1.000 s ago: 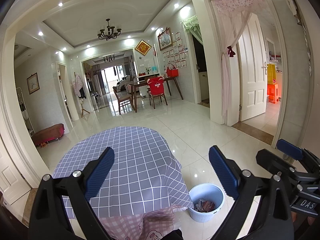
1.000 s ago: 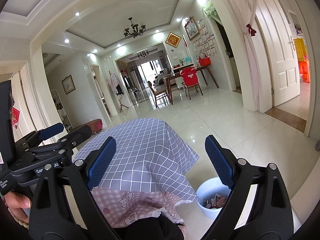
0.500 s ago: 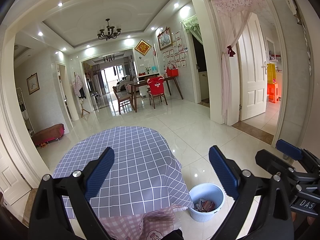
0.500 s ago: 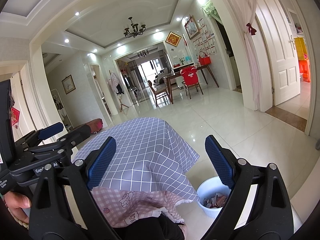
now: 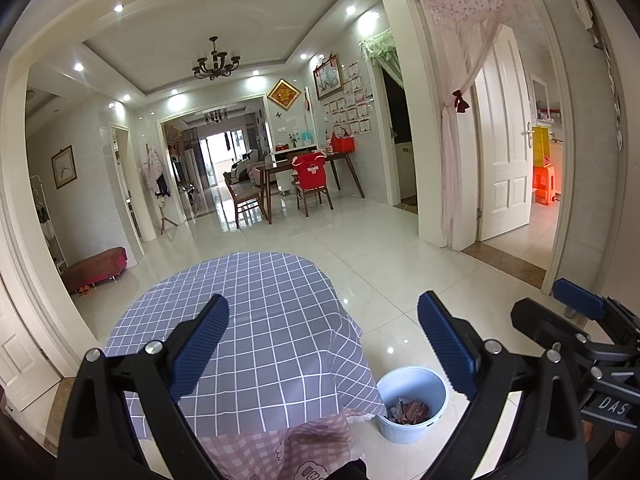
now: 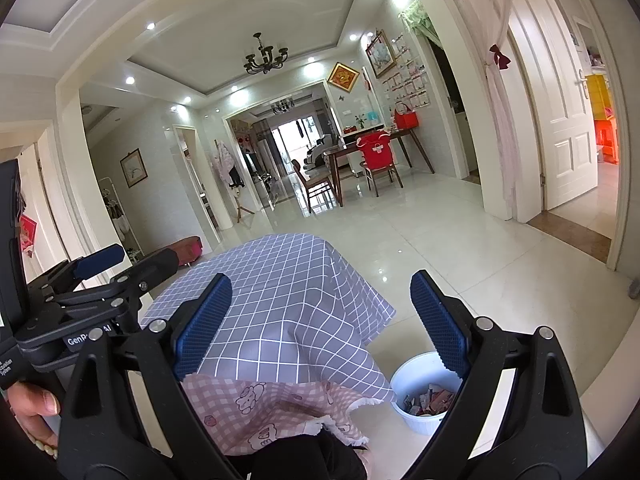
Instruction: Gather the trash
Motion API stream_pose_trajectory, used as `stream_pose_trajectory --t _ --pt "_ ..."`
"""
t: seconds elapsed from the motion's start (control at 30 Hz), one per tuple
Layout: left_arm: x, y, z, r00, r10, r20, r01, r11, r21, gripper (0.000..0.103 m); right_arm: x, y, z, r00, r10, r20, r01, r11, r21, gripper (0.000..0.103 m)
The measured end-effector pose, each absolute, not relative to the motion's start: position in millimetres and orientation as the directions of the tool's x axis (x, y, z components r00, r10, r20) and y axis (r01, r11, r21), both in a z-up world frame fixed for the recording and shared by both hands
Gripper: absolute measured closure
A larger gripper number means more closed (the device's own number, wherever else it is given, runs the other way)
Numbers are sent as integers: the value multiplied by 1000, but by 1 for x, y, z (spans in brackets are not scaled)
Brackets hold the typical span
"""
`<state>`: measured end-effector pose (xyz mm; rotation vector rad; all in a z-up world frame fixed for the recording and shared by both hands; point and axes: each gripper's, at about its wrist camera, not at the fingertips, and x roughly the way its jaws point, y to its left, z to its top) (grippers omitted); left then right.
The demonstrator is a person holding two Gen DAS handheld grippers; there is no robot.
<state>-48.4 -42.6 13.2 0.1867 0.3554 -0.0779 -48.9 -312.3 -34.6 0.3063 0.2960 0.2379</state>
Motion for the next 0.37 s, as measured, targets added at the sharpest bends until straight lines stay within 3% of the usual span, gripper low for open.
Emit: stream_pose_trajectory --t 0.37 --pt "-10 -8 -11 900 -90 -426 135 988 76 9 -38 -270 -37 915 232 -332 -144 952 269 13"
